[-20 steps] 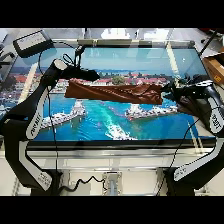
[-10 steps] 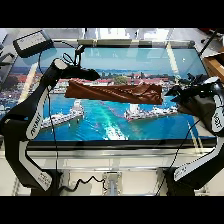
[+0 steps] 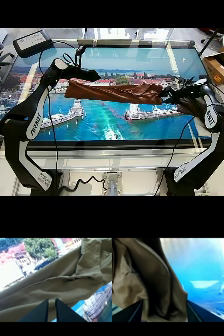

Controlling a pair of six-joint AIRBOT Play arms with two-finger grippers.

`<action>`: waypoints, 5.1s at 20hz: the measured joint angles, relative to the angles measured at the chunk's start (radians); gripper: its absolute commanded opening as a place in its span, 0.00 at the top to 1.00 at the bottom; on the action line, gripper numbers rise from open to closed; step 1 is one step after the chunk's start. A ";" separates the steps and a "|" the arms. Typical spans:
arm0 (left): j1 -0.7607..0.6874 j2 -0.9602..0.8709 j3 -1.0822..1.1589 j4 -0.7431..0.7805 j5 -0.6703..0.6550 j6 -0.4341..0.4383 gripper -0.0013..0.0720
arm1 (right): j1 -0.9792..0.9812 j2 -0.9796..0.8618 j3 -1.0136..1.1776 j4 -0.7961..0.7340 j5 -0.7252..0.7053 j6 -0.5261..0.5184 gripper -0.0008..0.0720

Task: Fold the shirts.

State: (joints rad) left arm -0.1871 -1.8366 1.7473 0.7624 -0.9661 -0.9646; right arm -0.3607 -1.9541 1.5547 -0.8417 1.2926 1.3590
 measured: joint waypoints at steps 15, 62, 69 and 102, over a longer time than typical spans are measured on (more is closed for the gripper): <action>0.000 0.000 0.000 0.000 -0.012 0.000 0.83 | 0.127 -0.086 0.000 0.312 -0.149 -0.077 0.16; 0.111 0.004 0.195 0.050 -0.080 -0.039 0.47 | 0.437 0.108 0.334 0.092 -0.266 -0.143 0.95; 0.127 0.009 0.216 0.051 -0.098 -0.039 0.47 | 0.602 0.076 0.340 0.076 -0.430 -0.094 0.95; 0.315 0.048 0.256 0.023 -0.206 -0.087 0.47 | 0.877 -0.155 0.515 0.490 -0.678 -0.303 0.51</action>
State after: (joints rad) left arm 0.1284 -1.7889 2.0029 0.7853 -1.1721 -1.0512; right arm 0.5163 -2.1094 2.0693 -0.3519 0.6147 1.0561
